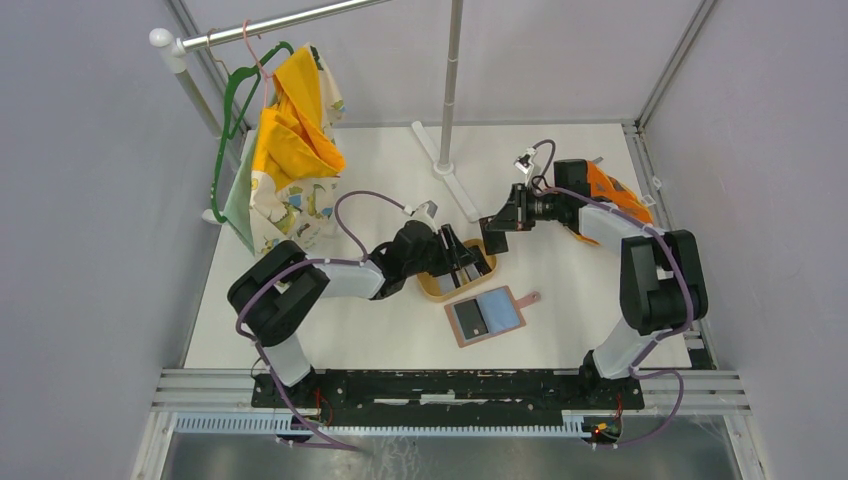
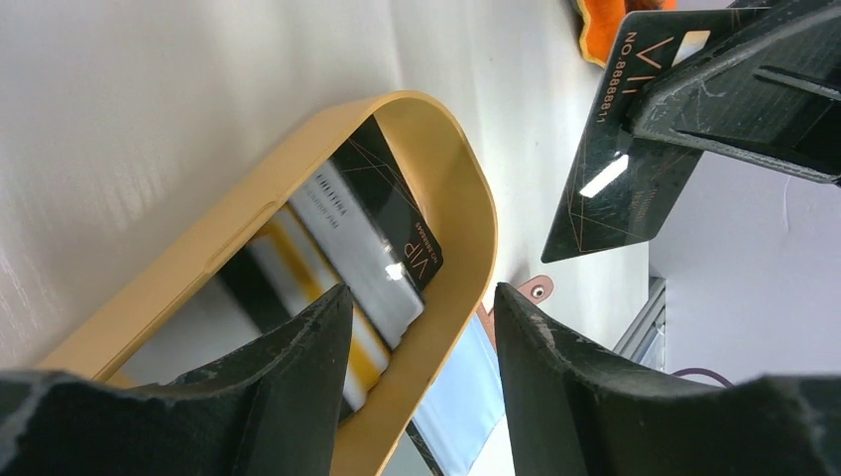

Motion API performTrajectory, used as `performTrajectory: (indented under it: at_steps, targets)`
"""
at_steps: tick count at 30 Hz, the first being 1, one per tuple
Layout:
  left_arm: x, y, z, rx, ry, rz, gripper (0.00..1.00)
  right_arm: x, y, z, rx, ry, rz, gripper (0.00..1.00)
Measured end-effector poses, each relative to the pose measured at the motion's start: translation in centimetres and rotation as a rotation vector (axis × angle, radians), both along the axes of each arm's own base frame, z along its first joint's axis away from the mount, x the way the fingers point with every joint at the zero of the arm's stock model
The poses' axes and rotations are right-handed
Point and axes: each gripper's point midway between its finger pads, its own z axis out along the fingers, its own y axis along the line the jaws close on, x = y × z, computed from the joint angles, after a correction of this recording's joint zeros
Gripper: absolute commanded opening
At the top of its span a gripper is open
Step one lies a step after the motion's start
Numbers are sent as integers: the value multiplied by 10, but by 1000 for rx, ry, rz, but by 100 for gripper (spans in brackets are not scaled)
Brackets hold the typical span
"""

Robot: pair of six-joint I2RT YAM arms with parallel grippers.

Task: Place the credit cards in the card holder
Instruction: Pick up the credit card from the storage box, then move the storage box to the center of the board.

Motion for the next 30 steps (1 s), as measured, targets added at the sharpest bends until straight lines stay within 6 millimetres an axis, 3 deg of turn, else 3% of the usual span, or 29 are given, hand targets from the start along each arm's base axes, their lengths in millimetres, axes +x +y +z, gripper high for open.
performTrajectory:
  at_steps: [6, 9, 13, 17, 21, 23, 26, 30]
  targets:
    - [-1, 2, 4, 5, -24, -8, 61, -1, -3, 9, -18, -70, 18, 0]
    - [-7, 9, 18, -9, -67, -17, 61, -4, -3, 20, -15, -137, 47, 0]
    - [-17, 23, 63, -77, -208, -31, 59, -13, 1, 39, 29, -232, 109, 0]
    - [-33, 44, 115, -157, -402, -45, 58, -36, 4, 56, 94, -330, 183, 0]
    - [-42, 57, 147, -167, -559, -65, 60, -57, 4, 64, 133, -409, 229, 0]
    - [-44, 59, 153, -150, -615, -89, 68, -67, 4, 66, 147, -442, 247, 0]
    - [-52, 54, 145, -124, -645, -169, 86, -81, 4, 66, 171, -486, 278, 0]
    - [-71, 51, 127, -170, -658, -261, 86, -90, 8, 65, 190, -508, 311, 0]
